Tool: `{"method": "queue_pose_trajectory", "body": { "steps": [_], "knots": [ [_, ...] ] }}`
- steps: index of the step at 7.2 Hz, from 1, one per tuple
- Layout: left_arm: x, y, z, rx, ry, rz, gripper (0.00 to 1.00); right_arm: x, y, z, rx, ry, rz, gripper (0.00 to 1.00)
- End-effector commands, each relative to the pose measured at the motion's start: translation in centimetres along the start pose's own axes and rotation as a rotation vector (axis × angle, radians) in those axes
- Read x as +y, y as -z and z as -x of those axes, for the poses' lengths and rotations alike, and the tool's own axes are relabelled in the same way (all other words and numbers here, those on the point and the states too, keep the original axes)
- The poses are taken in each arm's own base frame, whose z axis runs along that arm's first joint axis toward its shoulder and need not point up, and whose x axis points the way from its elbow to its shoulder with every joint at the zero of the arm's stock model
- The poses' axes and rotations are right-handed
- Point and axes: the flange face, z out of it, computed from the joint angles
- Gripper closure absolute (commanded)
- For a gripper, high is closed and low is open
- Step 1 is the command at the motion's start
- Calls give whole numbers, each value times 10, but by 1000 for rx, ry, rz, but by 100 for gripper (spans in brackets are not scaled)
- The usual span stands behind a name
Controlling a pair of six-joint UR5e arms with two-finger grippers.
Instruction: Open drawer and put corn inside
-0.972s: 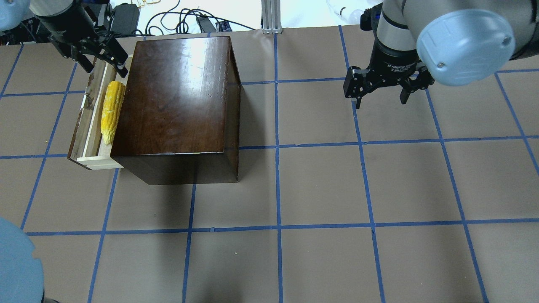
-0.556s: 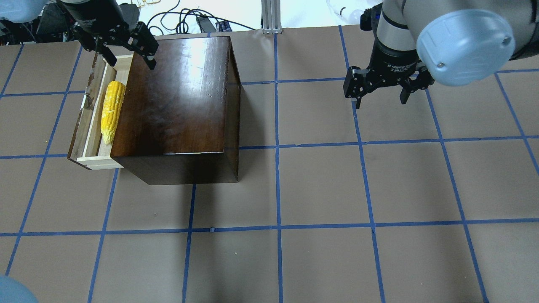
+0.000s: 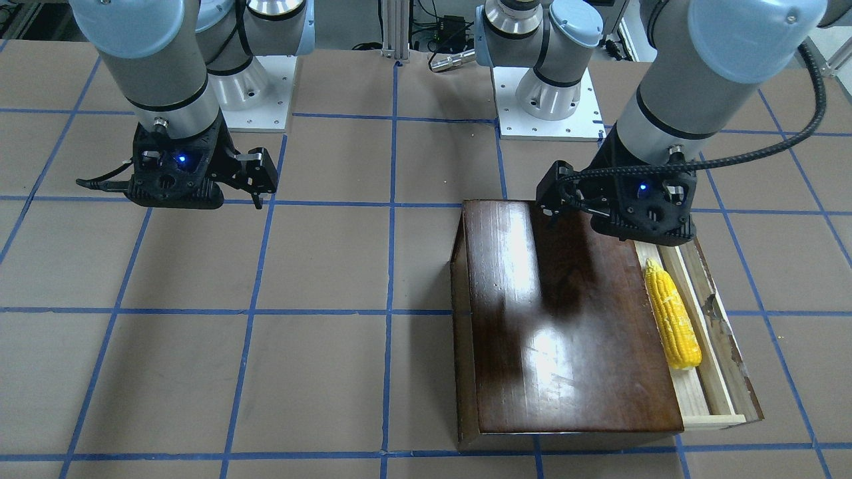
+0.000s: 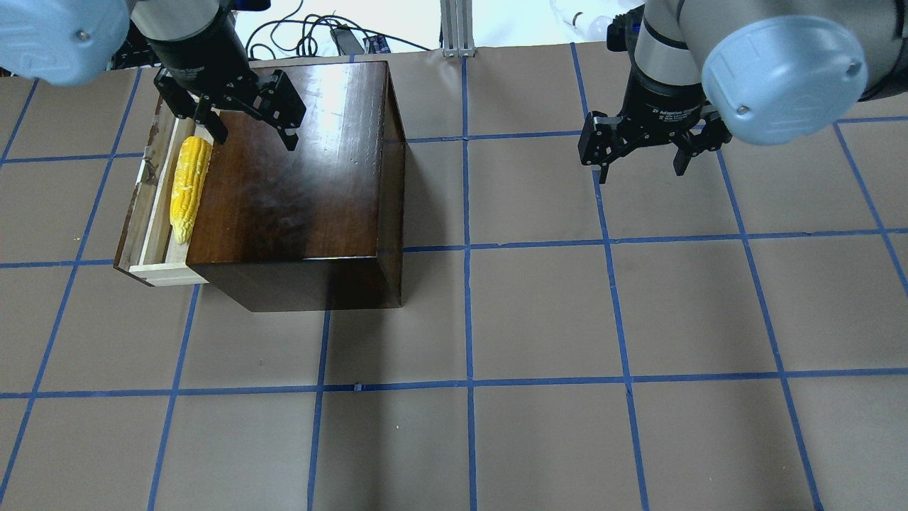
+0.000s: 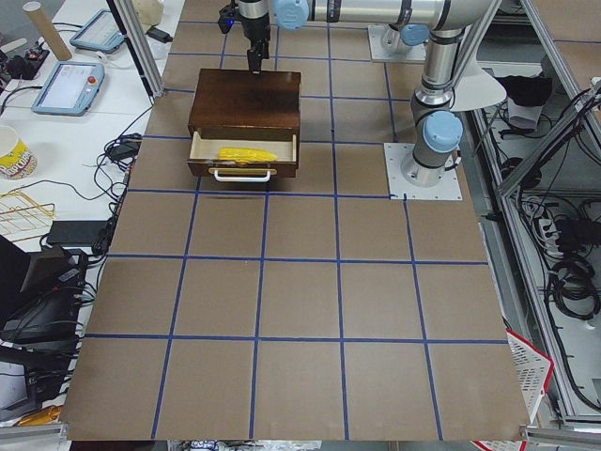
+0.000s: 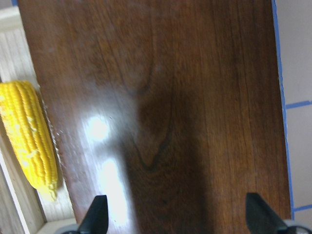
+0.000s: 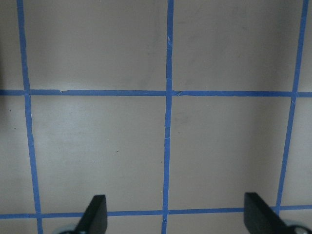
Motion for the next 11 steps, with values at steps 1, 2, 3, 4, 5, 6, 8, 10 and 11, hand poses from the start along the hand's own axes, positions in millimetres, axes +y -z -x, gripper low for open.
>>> {"method": "queue_pose_trajectory", "body": {
  "steps": [1, 2, 3, 4, 5, 6, 8, 10, 11],
  "knots": [
    [23, 1, -4, -8, 13, -26, 0, 0, 0, 0, 0, 0, 0, 0],
    [31, 6, -7, 0, 68, -33, 0, 0, 0, 0, 0, 0, 0, 0],
    [36, 2, -5, -5, 75, -23, 0, 0, 0, 0, 0, 0, 0, 0],
    [35, 0, -6, 0, 81, -22, 0, 0, 0, 0, 0, 0, 0, 0],
    [34, -2, -7, 5, 81, -21, 0, 0, 0, 0, 0, 0, 0, 0],
    [33, -5, -6, 1, 78, -13, 0, 0, 0, 0, 0, 0, 0, 0],
    [34, -5, -7, 5, 75, -11, 0, 0, 0, 0, 0, 0, 0, 0],
    [29, -13, -7, 10, 72, 4, 0, 0, 0, 0, 0, 0, 0, 0],
    [29, -12, -7, 10, 71, 3, 0, 0, 0, 0, 0, 0, 0, 0]
  ]
}}
